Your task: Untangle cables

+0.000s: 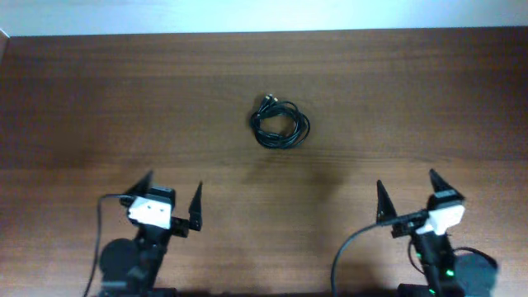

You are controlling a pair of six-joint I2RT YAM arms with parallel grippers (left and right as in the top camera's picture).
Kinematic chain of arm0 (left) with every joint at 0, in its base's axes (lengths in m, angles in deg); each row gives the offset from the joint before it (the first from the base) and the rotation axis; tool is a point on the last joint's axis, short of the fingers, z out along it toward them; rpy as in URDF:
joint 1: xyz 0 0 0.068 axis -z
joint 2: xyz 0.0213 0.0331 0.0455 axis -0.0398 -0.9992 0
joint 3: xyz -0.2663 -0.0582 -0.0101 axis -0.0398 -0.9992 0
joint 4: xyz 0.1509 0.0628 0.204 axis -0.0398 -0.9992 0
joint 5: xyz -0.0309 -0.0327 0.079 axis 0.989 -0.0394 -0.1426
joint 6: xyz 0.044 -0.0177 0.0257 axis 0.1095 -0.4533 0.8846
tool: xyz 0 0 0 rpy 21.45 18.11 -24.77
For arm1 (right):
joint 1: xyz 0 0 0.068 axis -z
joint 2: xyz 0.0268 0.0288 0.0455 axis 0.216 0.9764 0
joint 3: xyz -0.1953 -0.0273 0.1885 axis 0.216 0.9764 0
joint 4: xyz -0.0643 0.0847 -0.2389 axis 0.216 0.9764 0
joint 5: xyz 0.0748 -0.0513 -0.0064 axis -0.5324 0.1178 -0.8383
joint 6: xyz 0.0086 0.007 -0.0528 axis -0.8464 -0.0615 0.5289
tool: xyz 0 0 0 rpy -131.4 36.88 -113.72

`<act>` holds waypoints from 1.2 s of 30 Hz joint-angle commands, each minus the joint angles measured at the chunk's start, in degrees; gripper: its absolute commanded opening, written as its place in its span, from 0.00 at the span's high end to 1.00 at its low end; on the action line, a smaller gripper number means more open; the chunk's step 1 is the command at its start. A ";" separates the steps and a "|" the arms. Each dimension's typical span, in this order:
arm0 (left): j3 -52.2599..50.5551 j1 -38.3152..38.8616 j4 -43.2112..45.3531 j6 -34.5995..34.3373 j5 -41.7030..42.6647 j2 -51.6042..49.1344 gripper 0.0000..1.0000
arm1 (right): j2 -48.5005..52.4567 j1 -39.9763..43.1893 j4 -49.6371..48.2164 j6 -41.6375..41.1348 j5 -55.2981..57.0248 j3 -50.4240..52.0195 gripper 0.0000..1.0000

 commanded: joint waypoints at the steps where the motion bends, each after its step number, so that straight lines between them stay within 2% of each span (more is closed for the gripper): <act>1: 24.37 0.02 -5.27 0.09 9.42 -18.10 0.01 | 12.17 -0.26 10.54 1.95 -2.51 -20.00 0.01; 2: 35.45 0.02 -11.56 0.11 12.09 -27.56 0.01 | 19.47 -0.26 17.99 1.92 -3.67 -29.27 0.01; 4: 49.72 0.09 -20.70 0.63 14.93 -39.71 0.01 | 30.82 -0.26 29.09 1.97 -6.60 -43.15 0.01; 8: 78.88 2.05 -38.82 3.56 15.65 -62.38 0.01 | 46.80 -0.28 43.56 2.16 -6.80 -63.30 0.01; 9: 87.78 3.78 -44.09 5.09 15.45 -68.87 0.01 | 49.77 -0.33 45.90 2.14 -7.52 -67.17 0.02; 11: 105.11 9.05 -52.92 5.25 10.58 -83.84 0.01 | 53.88 -0.31 45.38 2.12 -17.64 -71.06 0.01; 13: 112.65 13.11 -53.55 5.33 10.47 -95.03 0.01 | 55.36 -0.31 45.03 5.22 -23.82 -71.19 0.01; 15: 113.28 15.21 -51.84 5.25 11.02 -101.50 0.01 | 55.84 -0.31 47.67 5.38 -15.76 -71.19 0.02; 18: 113.26 16.22 -55.69 5.22 10.67 -109.48 0.01 | 55.56 -0.31 51.71 6.67 -7.10 -71.19 0.03; 19: 113.26 16.22 -57.02 1.84 8.20 -112.76 0.01 | 55.52 -0.31 53.27 8.55 -7.15 -71.21 0.03; 20: 113.26 16.44 -59.23 -7.04 0.04 -116.83 0.01 | 55.54 -0.31 54.31 9.51 -7.17 -71.21 0.03; 22: 113.26 16.81 -62.73 -14.16 -7.34 -121.90 0.01 | 55.52 -0.31 55.19 9.46 -7.39 -71.21 0.03; 23: 113.26 16.81 -63.56 -15.74 -6.21 -124.78 0.01 | 55.52 -0.31 55.25 9.46 -7.37 -71.21 0.03; 24: 113.26 16.81 -62.82 -16.72 1.09 -127.34 0.01 | 55.52 -0.31 55.36 9.46 -7.37 -71.19 0.03; 26: 113.24 16.83 -63.60 -16.72 3.74 -130.90 0.01 | 55.52 -0.31 55.82 9.49 -7.37 -71.19 0.03; 28: 113.18 16.81 -64.74 -26.40 1.38 -132.34 0.01 | 55.52 -0.31 55.89 9.46 -7.37 -71.19 0.03; 29: 113.15 17.14 -65.85 -34.16 -2.38 -132.50 0.01 | 55.52 -0.31 55.91 9.46 -7.37 -71.17 0.03; 30: 113.15 17.86 -65.85 -37.55 -4.68 -132.50 0.01 | 55.52 -0.31 55.91 9.46 -7.39 -71.17 0.03; 32: 113.13 19.37 -66.14 -41.33 -7.26 -132.56 0.01 | 55.52 -0.31 56.22 9.46 -7.37 -71.17 0.03; 35: 112.93 22.56 -64.13 -42.05 -7.54 -132.72 0.01 | 55.52 -0.31 56.37 9.46 -7.39 -71.17 0.03; 36: 112.89 23.85 -63.01 -42.05 -9.03 -132.85 0.43 | 55.52 -0.31 56.48 9.46 -7.39 -71.17 0.03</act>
